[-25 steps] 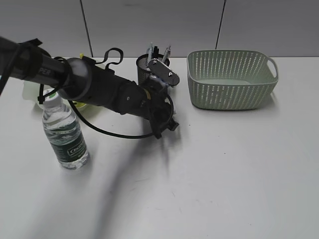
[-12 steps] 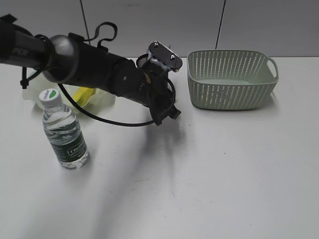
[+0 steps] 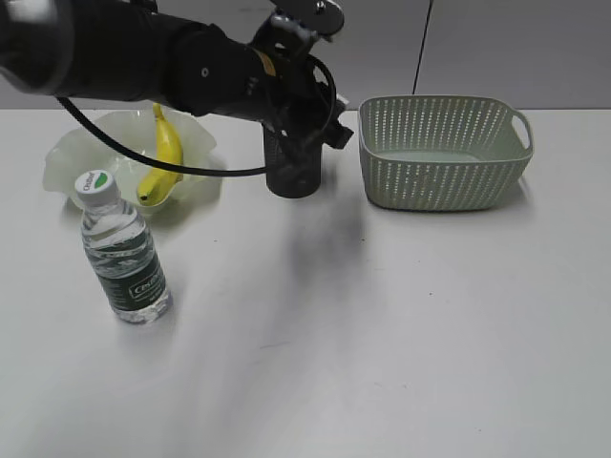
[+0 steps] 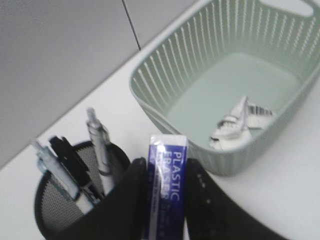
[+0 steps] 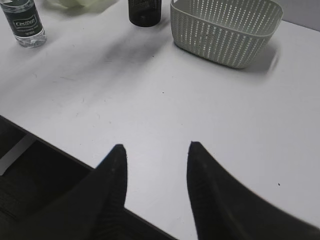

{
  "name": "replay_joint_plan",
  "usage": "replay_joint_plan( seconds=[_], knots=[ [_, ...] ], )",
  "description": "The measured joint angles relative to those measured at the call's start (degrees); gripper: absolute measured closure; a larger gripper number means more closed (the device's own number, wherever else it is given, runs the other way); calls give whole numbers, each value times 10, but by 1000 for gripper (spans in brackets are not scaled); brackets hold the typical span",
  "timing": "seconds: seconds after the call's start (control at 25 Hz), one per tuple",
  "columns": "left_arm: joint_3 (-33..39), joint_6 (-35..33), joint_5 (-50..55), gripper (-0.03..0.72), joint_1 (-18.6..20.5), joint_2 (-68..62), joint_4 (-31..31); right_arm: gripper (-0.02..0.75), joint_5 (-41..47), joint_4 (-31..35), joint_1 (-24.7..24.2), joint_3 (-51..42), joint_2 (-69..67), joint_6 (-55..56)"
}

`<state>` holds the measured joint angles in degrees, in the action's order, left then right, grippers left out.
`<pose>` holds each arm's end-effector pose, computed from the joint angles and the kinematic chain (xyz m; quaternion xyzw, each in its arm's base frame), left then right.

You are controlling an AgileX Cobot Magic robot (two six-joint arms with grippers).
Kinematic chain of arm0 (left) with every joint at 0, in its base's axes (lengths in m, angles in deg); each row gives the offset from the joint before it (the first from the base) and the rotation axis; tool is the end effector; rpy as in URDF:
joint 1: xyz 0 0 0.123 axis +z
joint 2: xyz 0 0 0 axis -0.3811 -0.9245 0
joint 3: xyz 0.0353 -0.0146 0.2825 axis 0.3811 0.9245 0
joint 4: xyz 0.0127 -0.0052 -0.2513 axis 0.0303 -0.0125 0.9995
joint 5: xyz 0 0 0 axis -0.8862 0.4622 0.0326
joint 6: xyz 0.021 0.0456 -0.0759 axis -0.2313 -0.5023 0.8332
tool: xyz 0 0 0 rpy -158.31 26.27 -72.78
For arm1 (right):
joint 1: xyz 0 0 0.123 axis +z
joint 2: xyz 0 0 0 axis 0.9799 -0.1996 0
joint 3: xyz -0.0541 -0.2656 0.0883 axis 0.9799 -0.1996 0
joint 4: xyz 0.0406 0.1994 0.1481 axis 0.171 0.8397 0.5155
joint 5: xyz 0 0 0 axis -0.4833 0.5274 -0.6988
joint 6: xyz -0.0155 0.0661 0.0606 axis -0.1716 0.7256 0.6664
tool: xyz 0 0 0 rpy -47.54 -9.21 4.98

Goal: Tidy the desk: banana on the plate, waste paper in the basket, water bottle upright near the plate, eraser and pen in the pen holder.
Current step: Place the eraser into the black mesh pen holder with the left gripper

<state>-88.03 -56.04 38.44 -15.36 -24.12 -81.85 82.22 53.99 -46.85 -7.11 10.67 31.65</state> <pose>0.3622 -0.2811 0.2177 0.3759 0.7930 -0.1053 0.4677 -0.0050 -0.0041 0.2814 -0.2380 0.8094 0.1357 0.5195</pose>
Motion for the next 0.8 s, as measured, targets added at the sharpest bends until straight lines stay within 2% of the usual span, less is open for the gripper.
replay_joint_plan(
  seconds=[0.16,0.4,0.8],
  knots=[
    [-1,0,-66,516,23,-1,4,409,0,0,0,0,0,0],
    [-1,-1,-162,516,76,-36,28,409,0,0,0,0,0,0],
    [0,0,-207,516,81,-77,42,409,-1,0,0,0,0,0]
  ],
)
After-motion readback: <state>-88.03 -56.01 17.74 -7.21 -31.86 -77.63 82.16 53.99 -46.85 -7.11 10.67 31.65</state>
